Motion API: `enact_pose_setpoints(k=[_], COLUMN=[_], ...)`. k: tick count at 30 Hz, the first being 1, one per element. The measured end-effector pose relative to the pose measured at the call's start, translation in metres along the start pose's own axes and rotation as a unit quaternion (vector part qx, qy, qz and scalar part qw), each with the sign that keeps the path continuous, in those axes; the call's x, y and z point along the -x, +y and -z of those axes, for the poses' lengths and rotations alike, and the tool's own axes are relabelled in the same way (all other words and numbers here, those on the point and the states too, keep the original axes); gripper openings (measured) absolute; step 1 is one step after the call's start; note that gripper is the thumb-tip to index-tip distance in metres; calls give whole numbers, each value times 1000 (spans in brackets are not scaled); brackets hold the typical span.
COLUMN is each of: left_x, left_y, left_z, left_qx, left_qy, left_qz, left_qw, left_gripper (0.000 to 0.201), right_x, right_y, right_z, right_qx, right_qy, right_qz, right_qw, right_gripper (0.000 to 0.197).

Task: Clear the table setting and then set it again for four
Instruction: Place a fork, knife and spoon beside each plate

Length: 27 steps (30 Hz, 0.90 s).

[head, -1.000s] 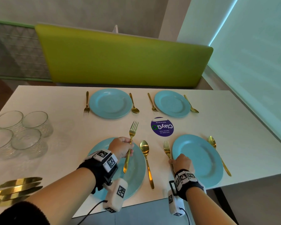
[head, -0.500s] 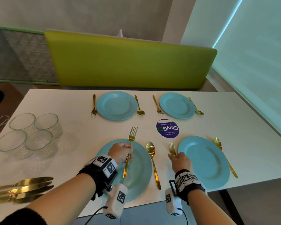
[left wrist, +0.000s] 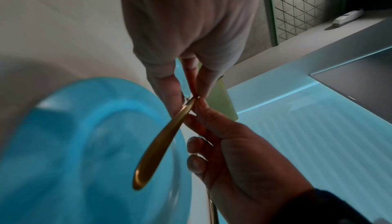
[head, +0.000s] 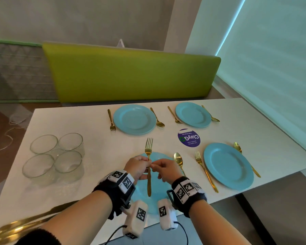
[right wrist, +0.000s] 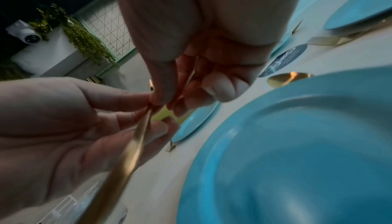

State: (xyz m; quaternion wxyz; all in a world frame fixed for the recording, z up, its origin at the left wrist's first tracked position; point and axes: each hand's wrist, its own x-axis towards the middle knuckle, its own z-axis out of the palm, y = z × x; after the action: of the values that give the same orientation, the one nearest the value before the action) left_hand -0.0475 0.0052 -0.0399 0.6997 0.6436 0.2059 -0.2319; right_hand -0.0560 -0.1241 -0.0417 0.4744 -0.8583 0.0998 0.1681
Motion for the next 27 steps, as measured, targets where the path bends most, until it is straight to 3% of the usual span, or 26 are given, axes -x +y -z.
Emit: enact_pose_setpoints(k=[4,10,15,20,27], left_x=[17,38,47,45,43], left_y=[-6,-20,-30,-40,-47], left_z=[50,115,152,174,191], left_qx=[5,6,-3,-65,-120], left_qy=[-27,-38,-44,17,53], left_qz=[17,27,44,45,25], left_qw=[999,999,998,997,991], left_gripper=[7,3,11,4,14], right_x=[20,40,45,38,29], right_y=[-20,-44,-51,-44,-25], right_z=[-51,-114,-155,-172,-170], right_qx=[-42,-76,-64,-11,98], right_qy=[11,6,7,17,44], right_qz=[-12,-22,-19,-65,-136], right_qw=[999,997,998,998,985], right_gripper=[18,12,6,22,26])
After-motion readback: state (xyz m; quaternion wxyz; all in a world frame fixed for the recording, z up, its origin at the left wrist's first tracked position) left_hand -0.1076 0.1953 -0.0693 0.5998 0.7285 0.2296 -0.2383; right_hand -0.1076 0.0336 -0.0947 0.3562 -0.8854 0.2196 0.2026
